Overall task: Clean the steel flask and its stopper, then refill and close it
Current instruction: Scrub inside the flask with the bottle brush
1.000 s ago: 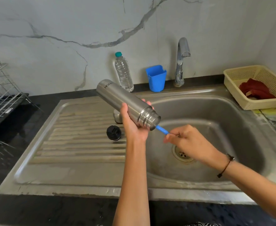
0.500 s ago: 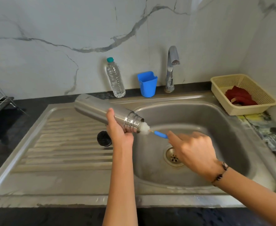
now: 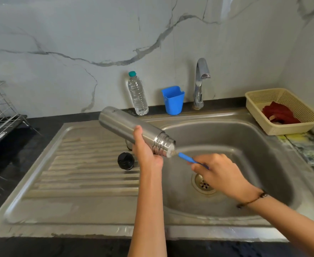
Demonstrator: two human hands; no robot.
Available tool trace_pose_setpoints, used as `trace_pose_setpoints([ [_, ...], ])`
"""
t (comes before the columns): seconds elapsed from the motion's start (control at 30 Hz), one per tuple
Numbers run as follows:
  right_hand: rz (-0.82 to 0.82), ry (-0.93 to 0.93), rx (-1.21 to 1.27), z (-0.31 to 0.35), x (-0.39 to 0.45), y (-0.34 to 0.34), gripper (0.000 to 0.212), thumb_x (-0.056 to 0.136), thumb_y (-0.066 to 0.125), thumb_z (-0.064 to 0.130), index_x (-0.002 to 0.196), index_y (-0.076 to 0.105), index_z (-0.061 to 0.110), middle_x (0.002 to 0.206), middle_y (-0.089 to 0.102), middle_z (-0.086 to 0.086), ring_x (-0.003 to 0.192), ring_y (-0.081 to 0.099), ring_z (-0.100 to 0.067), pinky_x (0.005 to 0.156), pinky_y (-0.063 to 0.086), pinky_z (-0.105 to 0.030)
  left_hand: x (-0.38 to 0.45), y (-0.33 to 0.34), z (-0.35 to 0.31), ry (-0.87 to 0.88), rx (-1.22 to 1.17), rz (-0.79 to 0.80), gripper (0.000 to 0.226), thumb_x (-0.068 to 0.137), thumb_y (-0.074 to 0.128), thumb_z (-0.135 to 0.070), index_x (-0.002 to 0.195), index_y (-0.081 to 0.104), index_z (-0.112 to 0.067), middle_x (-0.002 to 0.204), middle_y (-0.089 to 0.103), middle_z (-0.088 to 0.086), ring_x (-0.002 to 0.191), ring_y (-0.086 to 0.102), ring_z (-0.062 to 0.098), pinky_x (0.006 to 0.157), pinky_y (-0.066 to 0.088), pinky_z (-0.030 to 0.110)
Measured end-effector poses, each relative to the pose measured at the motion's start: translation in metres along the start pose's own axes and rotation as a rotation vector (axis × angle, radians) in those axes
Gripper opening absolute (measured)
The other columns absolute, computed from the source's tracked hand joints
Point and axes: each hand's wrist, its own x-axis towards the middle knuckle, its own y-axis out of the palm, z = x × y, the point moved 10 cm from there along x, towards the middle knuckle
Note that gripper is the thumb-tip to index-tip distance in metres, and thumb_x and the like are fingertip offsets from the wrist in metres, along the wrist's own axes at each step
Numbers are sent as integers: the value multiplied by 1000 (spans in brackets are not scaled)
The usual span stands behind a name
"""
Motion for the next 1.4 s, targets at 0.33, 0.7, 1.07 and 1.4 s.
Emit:
trace_pose_setpoints([
  [0.33,379,325,889,-11,-18,30,26,95,47,14,92,70,2,42,22,2,32,15,-9,40,9,-16,-6,11,4,-26,-21,77,44,85,63,-38,120,60,-11,100,68,6,89,66,24,77,56,36],
  [0.7,200,249,650,1,-3,11,19,87,57,16,80,72,8,40,29,3,34,22,-10,36,16,-18,-11,13,9,-31,-23,89,23,87,62,-35,99,61,-15,87,68,4,81,65,23,84,53,40],
  [1.07,-213,-209,-422,48,-20,-30,18,83,62,36,76,54,21,66,62,-4,63,62,-30,48,30,-28,-11,8,1,-26,0,52,29,85,64,-36,105,60,-15,92,68,3,81,66,20,74,55,34],
  [1.4,-438,-399,-631,57,-36,-33,12,65,62,8,76,67,10,46,44,0,33,39,-23,42,17,-26,-2,2,0,0,-46,48,39,84,65,-38,115,62,-15,98,69,2,93,66,20,91,53,38],
])
